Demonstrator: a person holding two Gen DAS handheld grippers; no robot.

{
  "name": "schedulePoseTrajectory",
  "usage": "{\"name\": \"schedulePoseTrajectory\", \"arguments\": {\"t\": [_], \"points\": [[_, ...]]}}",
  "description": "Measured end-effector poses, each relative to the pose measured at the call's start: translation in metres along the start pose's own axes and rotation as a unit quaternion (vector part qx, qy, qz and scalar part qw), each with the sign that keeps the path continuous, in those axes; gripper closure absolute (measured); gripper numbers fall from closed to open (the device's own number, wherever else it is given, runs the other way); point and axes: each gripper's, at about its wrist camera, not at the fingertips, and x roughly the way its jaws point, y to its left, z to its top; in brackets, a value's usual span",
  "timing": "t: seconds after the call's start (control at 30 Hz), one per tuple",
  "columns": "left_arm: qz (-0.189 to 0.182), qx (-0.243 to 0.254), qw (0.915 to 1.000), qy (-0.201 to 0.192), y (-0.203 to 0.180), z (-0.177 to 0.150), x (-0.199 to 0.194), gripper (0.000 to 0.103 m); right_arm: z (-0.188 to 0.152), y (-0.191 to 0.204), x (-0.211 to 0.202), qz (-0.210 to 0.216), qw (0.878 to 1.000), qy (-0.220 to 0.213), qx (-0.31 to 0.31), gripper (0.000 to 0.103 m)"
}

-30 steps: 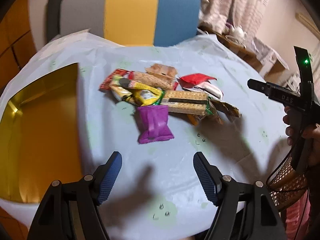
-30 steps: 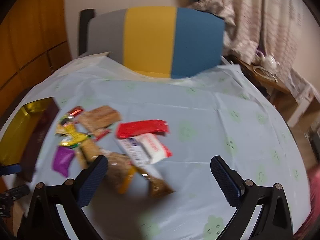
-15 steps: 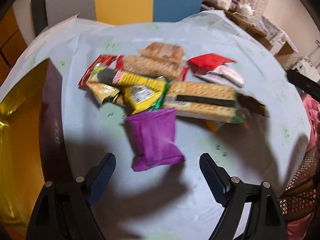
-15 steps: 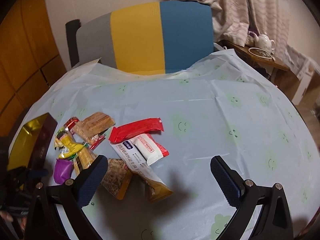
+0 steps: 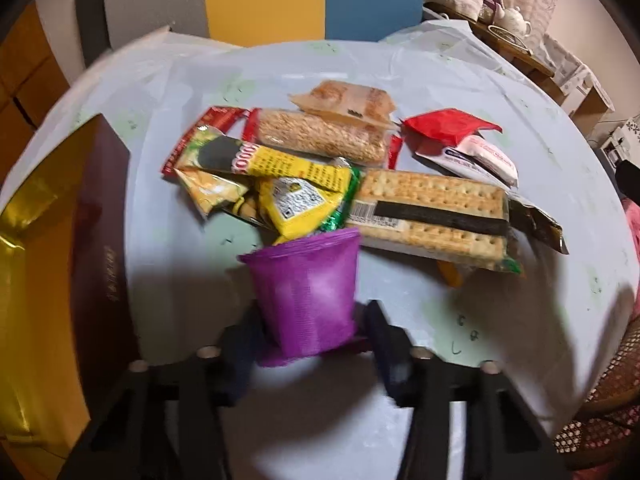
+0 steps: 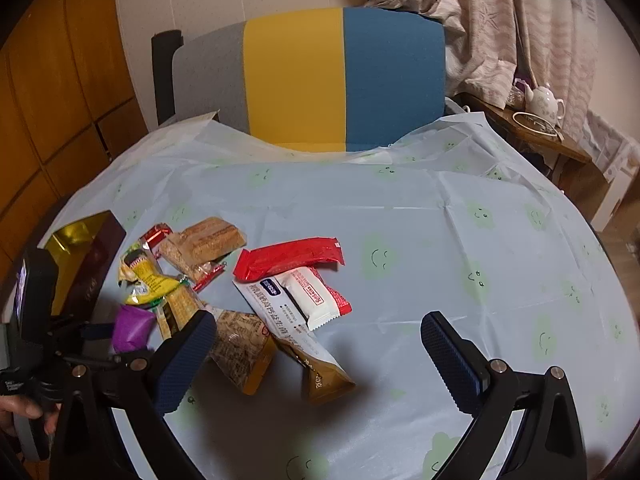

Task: Organize snacks
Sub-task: 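Grasp the purple pouch with the left gripper while the right gripper grasps the green cracker pack, then carry the purple pouch over the tin and open the left gripper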

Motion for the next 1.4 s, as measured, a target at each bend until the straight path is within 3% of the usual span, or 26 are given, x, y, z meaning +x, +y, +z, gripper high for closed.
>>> {"name": "schedulePoseTrajectory", "arguments": {"t": [0.1, 0.3, 0.5, 0.7, 0.8, 0.83, 0.9, 0.97, 1.17, 1.4], "points": [[-0.015, -0.011, 0.9997, -0.014, 0.008, -0.007, -0.005, 0.062, -0.001, 0.004, 0.002, 0.007, 1.0, 0.004, -0.008, 0.0], [0.001, 0.022, 0.9989, -0.041, 0.001, -0.039, -0.016, 0.063, -0.008, 0.032, 0.012, 0.055, 0.996, 0.033, -0.066, 0.0], [-0.008, 0.015, 0.9987, -0.049, 0.004, -0.056, -0.024, 0.063, -0.017, 0.088, 0.024, 0.099, 0.977, 0.065, -0.178, 0.0], [-0.018, 0.013, 0.998, -0.059, 0.007, -0.062, -0.036, 0.063, -0.006, 0.136, 0.066, 0.072, 0.954, 0.101, -0.272, 0.0], [-0.026, 0.011, 0.9973, -0.068, 0.011, -0.067, -0.047, 0.063, -0.006, 0.156, 0.093, 0.054, 0.937, 0.13, -0.319, 0.001], [-0.028, 0.011, 0.997, -0.071, 0.012, -0.069, -0.051, 0.063, -0.007, 0.161, 0.101, 0.041, 0.932, 0.138, -0.332, 0.005], [-0.032, 0.014, 0.9963, -0.078, 0.013, -0.074, -0.061, 0.063, -0.01, 0.167, 0.115, 0.03, 0.926, 0.154, -0.343, 0.045], [-0.039, 0.012, 0.9953, -0.087, 0.015, -0.076, -0.069, 0.063, -0.012, 0.172, 0.115, 0.031, 0.928, 0.148, -0.34, 0.053], [-0.064, -0.007, 0.9905, -0.121, 0.025, -0.078, -0.095, 0.063, -0.028, 0.179, 0.079, 0.051, 0.935, 0.114, -0.331, 0.056], [-0.062, -0.053, 0.9838, -0.16, 0.058, -0.075, -0.123, 0.063, -0.068, 0.19, 0.043, 0.084, 0.941, 0.099, -0.314, 0.056]]}}
